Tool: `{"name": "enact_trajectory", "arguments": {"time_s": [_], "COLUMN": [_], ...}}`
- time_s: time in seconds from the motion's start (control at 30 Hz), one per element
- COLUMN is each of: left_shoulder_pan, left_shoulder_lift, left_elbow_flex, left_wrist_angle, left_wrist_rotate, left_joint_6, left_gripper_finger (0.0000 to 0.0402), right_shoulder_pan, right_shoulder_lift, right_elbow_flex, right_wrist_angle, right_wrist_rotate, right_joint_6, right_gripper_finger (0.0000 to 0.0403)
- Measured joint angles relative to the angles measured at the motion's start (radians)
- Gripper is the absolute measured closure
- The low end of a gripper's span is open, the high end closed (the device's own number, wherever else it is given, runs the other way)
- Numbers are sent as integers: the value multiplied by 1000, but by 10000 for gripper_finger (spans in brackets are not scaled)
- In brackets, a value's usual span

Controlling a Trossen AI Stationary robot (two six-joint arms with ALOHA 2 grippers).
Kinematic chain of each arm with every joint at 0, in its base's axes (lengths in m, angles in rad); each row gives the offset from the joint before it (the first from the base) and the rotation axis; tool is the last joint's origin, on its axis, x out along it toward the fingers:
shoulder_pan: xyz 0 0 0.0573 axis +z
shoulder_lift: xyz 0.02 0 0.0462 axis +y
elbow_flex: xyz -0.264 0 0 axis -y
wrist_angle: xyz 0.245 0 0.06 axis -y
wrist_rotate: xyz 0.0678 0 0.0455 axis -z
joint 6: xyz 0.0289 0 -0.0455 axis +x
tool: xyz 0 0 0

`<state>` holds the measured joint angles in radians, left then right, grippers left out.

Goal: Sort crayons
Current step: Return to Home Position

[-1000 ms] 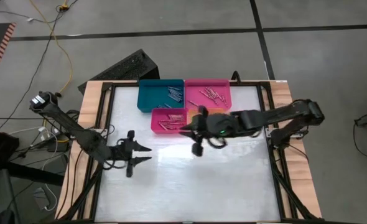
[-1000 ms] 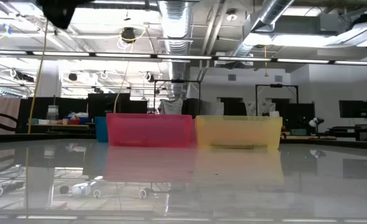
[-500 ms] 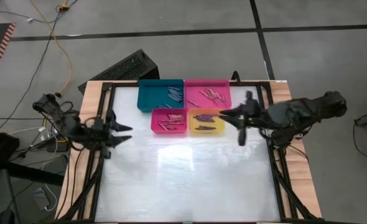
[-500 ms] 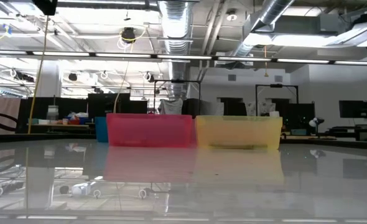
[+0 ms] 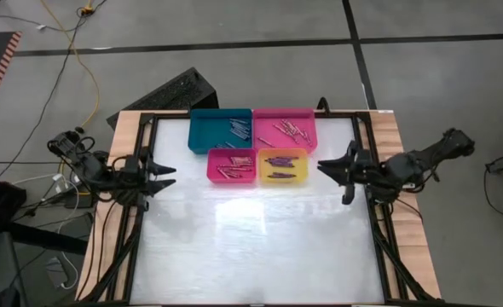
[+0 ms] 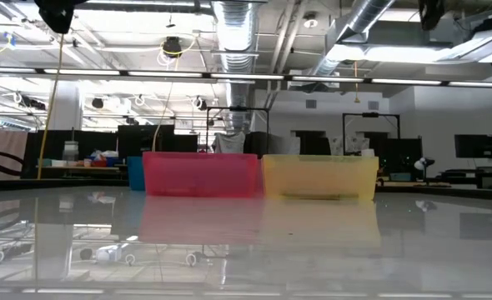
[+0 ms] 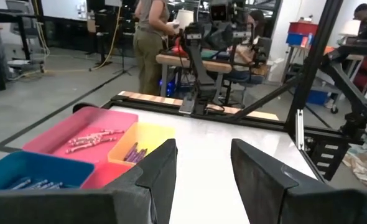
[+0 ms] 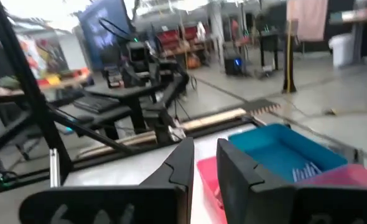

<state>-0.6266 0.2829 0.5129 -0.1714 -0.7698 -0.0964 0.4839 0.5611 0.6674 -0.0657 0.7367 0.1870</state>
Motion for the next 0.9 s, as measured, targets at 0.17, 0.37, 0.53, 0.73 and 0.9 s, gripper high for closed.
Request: {"name": "enact_trajectory", "arguments": {"time_s": [0.17,0.37,0.53,0.73,0.9], "left_shoulder_pan": [0,0,0,0,0], "left_shoulder_lift": [0,-1,-40,-136,-240], "left_elbow_flex": [0,-3,-91,-278,-411], "left_wrist_angle": [0,3,42,208,323], "left_wrist_rotate": [13,85,94,95,150], "left_joint_6": [5,2,-44,-71,-69], "left_gripper_finger": [260,260,260,260,260], "right_shoulder_pan": [0,0,0,0,0], "right_shoulder_lift": [-110,-236,-338,-464,-559], "right_elbow_flex": [-167,-281,-360,-463,-562], "right_wrist_angle": [201,281,304,293,320], "right_wrist_rotate": [-47,-64,-59,-58,-56], "right_joint_6": [-88,-109,-85,-49,-43], "right_gripper_finger": [331,331,331,331,331]}}
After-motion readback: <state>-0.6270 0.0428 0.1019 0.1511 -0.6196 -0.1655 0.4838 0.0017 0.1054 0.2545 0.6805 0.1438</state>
